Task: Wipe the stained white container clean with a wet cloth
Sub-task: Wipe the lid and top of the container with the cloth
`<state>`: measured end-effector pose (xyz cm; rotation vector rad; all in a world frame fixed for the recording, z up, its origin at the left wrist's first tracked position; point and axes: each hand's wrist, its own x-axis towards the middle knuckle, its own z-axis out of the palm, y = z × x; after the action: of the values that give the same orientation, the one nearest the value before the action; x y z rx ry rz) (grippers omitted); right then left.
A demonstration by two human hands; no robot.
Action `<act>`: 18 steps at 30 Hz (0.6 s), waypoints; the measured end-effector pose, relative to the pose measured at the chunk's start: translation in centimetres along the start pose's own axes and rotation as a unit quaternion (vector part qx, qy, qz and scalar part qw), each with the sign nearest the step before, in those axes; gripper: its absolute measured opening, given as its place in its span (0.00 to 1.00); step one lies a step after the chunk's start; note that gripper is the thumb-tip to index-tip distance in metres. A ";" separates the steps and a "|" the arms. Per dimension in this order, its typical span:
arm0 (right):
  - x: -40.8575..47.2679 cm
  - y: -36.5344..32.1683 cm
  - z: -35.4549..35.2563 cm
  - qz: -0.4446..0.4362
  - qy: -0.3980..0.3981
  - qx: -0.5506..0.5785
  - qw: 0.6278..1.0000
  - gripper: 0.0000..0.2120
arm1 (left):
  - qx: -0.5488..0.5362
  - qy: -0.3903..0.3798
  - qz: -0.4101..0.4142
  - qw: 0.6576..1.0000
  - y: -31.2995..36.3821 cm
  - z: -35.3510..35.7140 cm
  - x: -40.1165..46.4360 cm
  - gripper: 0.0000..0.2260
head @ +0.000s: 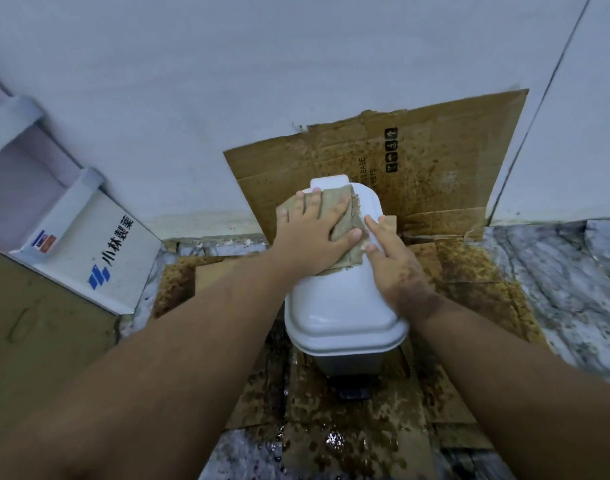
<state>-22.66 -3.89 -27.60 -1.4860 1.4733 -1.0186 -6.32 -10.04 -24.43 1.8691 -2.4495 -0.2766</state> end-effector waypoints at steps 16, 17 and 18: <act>8.1 -4.7 2.7 -0.057 -0.134 -0.351 0.925 0.24 | -0.136 0.081 -0.067 0.985 0.1 3.4 -6.4 0.44; 9.3 -4.4 3.2 -0.070 -0.148 -0.404 0.900 0.25 | -0.126 0.082 -0.074 0.986 0.1 3.4 -6.4 0.47; 10.5 -4.3 3.3 -0.083 -0.152 -0.434 0.884 0.25 | -0.114 0.080 -0.081 0.987 0.2 3.4 -6.4 0.49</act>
<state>-18.00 -14.31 -24.70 -2.2960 1.6648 -0.1354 -5.26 -3.47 -27.30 1.9120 -2.0712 -0.3795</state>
